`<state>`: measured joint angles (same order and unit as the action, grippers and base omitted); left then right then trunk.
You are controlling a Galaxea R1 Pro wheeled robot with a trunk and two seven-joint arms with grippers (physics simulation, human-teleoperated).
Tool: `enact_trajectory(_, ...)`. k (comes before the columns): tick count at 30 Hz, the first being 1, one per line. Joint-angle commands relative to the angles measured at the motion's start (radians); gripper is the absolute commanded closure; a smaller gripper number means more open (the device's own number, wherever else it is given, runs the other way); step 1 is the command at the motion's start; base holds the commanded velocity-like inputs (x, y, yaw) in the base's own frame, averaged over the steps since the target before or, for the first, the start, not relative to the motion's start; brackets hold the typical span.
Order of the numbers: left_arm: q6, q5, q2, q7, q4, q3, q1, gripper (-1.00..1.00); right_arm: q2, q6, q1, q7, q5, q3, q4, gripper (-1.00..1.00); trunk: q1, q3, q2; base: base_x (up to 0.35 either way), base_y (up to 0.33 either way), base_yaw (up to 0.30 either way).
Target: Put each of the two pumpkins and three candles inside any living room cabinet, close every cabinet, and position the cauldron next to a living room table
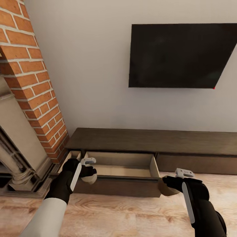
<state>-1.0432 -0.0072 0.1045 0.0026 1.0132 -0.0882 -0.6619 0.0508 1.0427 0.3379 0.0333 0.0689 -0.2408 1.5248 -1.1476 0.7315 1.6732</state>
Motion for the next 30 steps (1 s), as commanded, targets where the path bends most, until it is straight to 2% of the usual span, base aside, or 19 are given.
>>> enact_trajectory(1, -0.004, 0.003, 0.001, 0.000, 0.001, -0.001, -0.001, 1.00, 0.001, 0.005, 0.006, 0.002, 0.008, 0.000, 0.007, 1.00, 0.000, 0.001, 0.000, 0.000, 0.000, 0.096)
enact_trajectory(5, -0.004, 0.004, 0.002, 0.000, 0.001, 0.014, -0.001, 1.00, 0.001, 0.005, 0.047, 0.001, 0.008, -0.001, -0.021, 1.00, 0.000, 0.001, 0.000, 0.001, 0.000, 0.042)
enact_trajectory(10, -0.004, 0.007, 0.005, 0.002, 0.002, 0.029, -0.001, 1.00, 0.001, 0.005, 0.101, 0.006, 0.006, 0.003, -0.115, 1.00, 0.000, 0.001, 0.000, 0.111, -0.030, 0.009)
enact_trajectory(14, -0.004, 0.008, 0.007, 0.002, 0.002, 0.044, -0.001, 1.00, 0.005, 0.005, 0.106, 0.030, 0.005, 0.004, -0.121, 1.00, 0.000, 0.001, 0.000, 0.056, -0.023, 0.002)
enact_trajectory(20, -0.004, 0.009, 0.007, 0.002, 0.002, 0.056, -0.001, 1.00, 0.032, 0.005, 0.102, 0.056, 0.006, 0.020, -0.122, 1.00, 0.000, 0.001, 0.000, 0.014, -0.005, -0.064)
enact_trajectory(30, -0.004, 0.009, 0.007, 0.002, 0.002, 0.059, -0.002, 1.00, 0.037, 0.005, 0.099, 0.061, 0.006, 0.027, -0.112, 1.00, 0.000, 0.001, 0.000, 0.068, 0.000, -0.157)
